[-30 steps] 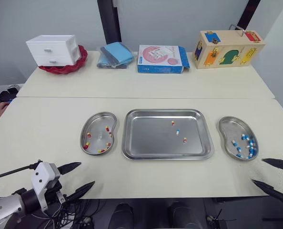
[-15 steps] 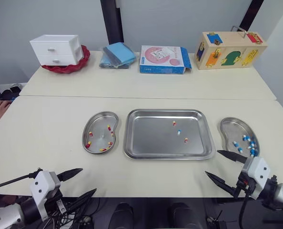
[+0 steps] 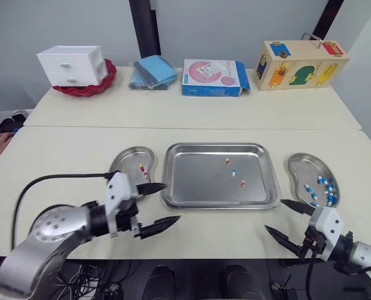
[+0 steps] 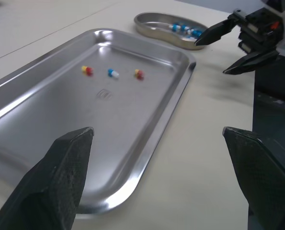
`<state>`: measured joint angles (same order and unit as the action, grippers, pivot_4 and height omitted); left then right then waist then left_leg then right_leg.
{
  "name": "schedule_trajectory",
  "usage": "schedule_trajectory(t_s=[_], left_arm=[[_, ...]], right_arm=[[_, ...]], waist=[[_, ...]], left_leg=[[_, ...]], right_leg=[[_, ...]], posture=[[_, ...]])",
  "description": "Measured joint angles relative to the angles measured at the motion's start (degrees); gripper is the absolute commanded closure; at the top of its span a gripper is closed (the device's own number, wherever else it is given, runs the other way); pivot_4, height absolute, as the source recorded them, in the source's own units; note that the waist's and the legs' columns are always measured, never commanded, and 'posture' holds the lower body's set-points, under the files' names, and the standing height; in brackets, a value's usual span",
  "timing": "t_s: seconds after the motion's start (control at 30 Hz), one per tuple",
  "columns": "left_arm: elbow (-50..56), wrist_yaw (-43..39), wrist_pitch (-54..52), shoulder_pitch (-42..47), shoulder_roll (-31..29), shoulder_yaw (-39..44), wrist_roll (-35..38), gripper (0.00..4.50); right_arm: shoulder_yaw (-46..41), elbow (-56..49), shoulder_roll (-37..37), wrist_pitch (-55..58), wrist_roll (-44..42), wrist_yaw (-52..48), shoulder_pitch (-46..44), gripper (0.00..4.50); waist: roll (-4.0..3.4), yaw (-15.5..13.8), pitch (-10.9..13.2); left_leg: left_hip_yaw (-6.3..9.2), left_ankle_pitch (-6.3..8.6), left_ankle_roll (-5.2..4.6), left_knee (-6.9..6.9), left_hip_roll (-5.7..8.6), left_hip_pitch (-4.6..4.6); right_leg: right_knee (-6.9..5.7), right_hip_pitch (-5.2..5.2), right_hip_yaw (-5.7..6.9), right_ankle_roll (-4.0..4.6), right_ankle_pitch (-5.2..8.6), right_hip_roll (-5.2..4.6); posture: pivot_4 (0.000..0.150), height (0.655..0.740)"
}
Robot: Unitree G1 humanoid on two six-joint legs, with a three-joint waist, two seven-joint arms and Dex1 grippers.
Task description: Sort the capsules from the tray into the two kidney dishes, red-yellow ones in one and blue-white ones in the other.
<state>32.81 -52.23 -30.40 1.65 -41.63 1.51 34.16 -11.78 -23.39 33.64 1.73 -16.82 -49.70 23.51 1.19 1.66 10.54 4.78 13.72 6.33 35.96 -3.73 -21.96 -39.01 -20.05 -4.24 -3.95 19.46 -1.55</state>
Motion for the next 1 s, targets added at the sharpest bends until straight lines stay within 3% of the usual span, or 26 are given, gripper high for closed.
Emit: schedule_trajectory(t_s=[0.17,0.57,1.0], left_arm=[[-8.10,-1.36,1.54,11.10,4.98,-10.98,-5.93,2.26],[-31.61,-2.30,6.45,34.34,20.09,-26.31,-20.06,2.26],[-50.85,-4.95,11.05,43.18,28.48,-31.64,-30.35,2.26]], right_arm=[[1.24,1.14,-0.17,-0.16,0.22,0.97,-0.92,0.00],[1.88,-6.03,-0.82,4.00,-0.23,6.07,1.57,0.00],[2.01,-10.24,-1.36,6.52,-0.17,9.05,5.31,0.00]], waist=[[-0.01,-0.01,0.00],[-0.03,0.05,0.00],[-0.03,0.00,0.00]], left_leg=[[0.00,0.00,-0.01,0.00,0.00,-0.02],[0.08,-0.01,-0.02,0.04,0.03,-0.08],[0.10,-0.01,-0.02,0.05,0.04,-0.15]], right_leg=[[0.00,0.00,-0.01,-0.01,-0.01,0.02],[0.01,-0.02,0.01,-0.03,-0.01,0.06],[0.01,-0.05,0.02,-0.03,-0.01,0.07]], posture=[[0.150,0.7400],[0.150,0.7400],[0.150,0.7400]])
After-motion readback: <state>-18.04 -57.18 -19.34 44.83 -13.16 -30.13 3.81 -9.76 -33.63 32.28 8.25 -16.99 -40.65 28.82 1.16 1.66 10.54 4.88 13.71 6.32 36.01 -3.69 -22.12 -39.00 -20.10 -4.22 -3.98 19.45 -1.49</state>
